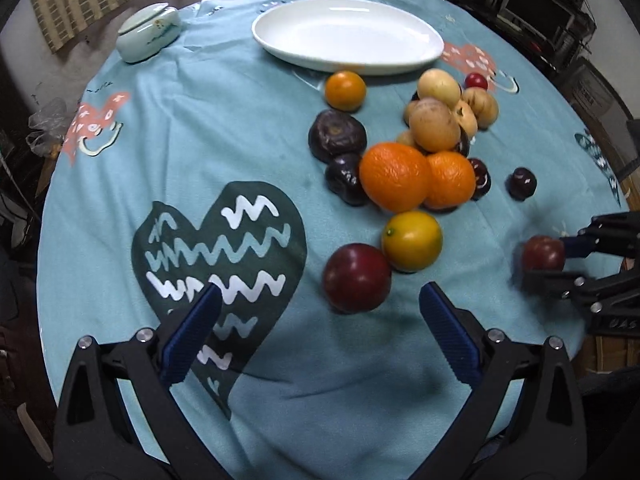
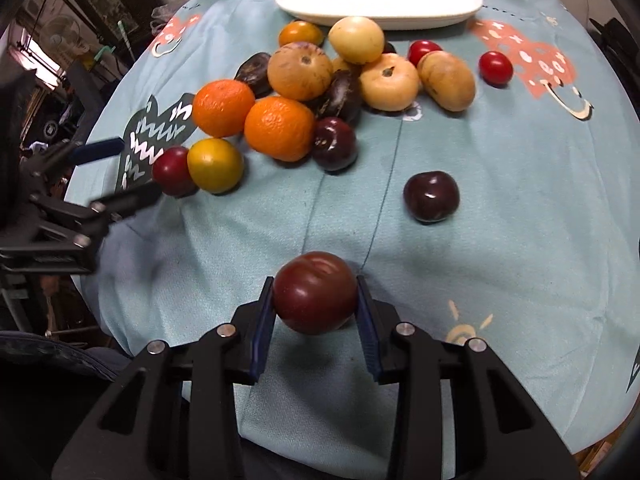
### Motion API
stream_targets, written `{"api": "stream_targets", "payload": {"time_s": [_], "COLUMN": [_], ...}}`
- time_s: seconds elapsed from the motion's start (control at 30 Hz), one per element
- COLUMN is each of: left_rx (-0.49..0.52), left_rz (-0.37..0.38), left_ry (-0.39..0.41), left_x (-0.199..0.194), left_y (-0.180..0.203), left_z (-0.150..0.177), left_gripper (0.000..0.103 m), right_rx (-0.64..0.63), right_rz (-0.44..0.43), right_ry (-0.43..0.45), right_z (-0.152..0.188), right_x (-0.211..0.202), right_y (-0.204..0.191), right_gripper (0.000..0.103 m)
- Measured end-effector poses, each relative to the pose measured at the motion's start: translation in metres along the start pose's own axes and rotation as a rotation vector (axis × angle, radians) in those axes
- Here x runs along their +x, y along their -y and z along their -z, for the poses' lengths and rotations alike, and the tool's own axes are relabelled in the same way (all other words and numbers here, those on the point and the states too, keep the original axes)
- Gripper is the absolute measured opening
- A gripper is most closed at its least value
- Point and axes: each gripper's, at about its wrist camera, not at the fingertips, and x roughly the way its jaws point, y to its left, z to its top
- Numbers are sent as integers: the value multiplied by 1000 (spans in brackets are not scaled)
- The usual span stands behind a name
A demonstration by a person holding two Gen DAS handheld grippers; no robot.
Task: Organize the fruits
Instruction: 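Grasp a dark red apple with the right tool while the left tool grasps a red apple, then carry both red apples over the white plate and open both tools to release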
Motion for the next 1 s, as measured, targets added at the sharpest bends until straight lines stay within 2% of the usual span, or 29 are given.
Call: {"api": "stream_targets", "payload": {"time_s": [0.13,0.2,0.23,0.3,0.37,0.4,0.43,0.6,0.8,1.0], "left_rx": [61,72,73,57,70,78,79,59,60,41], "left_rz": [-17,-18,-11,29,51,69,85,60,57,38], "left_ry": [-10,-25,-46,-67,-61,-60,-60,-64,-22,31], "left_x": [15,22,27,33,32,30,28,20,-8,-33], "left_y": [6,6,5,1,4,5,8,8,16,23], "left_z": [-3,-5,-7,-9,-10,-10,-11,-15,-24,-48], "left_gripper": [99,90,78,72,61,47,40,39,39,39], "right_rx": [16,21,23,23,18,17,15,-8,-39,-61], "right_rz": [3,6,6,7,7,6,5,2,-11,-41], "right_ry": [11,11,11,11,6,5,4,-13,-24,4], "right_z": [5,5,5,6,6,6,6,1,-4,-14], "right_x": [1,1,-1,0,0,1,1,8,12,4], "right_y": [-1,0,2,1,1,0,-1,-7,-12,-12], "right_gripper": [39,39,39,39,39,39,39,39,39,39]}}
